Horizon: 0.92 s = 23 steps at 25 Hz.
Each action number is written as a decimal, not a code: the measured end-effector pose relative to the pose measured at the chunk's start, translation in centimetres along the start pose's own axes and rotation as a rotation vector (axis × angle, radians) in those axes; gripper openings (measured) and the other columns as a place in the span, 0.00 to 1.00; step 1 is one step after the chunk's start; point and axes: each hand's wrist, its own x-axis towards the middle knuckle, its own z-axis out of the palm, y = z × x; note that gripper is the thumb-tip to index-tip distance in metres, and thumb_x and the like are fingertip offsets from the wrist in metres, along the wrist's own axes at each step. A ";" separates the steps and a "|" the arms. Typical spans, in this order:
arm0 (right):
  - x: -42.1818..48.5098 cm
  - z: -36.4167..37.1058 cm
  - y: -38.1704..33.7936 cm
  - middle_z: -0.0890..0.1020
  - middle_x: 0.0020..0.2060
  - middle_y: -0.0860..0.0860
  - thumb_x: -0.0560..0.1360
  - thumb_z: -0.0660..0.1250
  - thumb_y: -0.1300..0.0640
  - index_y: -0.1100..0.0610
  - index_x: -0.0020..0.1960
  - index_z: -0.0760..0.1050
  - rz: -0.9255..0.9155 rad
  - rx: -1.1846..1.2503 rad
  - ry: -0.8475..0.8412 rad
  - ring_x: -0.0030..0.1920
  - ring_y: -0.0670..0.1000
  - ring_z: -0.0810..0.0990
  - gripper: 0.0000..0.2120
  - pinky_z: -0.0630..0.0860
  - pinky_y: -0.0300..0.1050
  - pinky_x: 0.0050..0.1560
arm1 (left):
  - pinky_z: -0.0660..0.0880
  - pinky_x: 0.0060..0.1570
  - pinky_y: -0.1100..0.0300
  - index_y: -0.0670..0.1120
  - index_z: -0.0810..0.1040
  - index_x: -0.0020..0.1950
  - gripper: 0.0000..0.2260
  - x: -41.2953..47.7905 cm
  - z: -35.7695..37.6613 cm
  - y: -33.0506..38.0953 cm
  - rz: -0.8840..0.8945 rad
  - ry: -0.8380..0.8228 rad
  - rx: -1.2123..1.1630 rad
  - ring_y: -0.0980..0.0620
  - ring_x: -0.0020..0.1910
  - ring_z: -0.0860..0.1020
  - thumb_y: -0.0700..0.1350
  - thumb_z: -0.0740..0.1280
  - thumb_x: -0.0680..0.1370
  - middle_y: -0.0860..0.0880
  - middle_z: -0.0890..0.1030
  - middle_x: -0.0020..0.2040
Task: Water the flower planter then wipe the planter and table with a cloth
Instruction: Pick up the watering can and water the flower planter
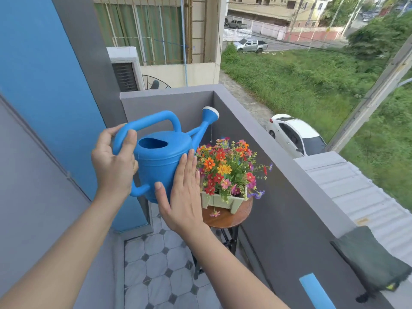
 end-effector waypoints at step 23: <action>-20.5 41.4 23.4 0.33 0.75 0.49 0.71 0.33 0.30 0.53 0.70 0.26 0.178 0.082 -0.680 0.76 0.46 0.36 0.39 0.34 0.38 0.72 | 0.63 0.23 0.60 0.48 0.65 0.31 0.15 -14.2 -20.5 -50.2 -0.138 0.371 0.513 0.56 0.22 0.64 0.55 0.62 0.73 0.52 0.68 0.24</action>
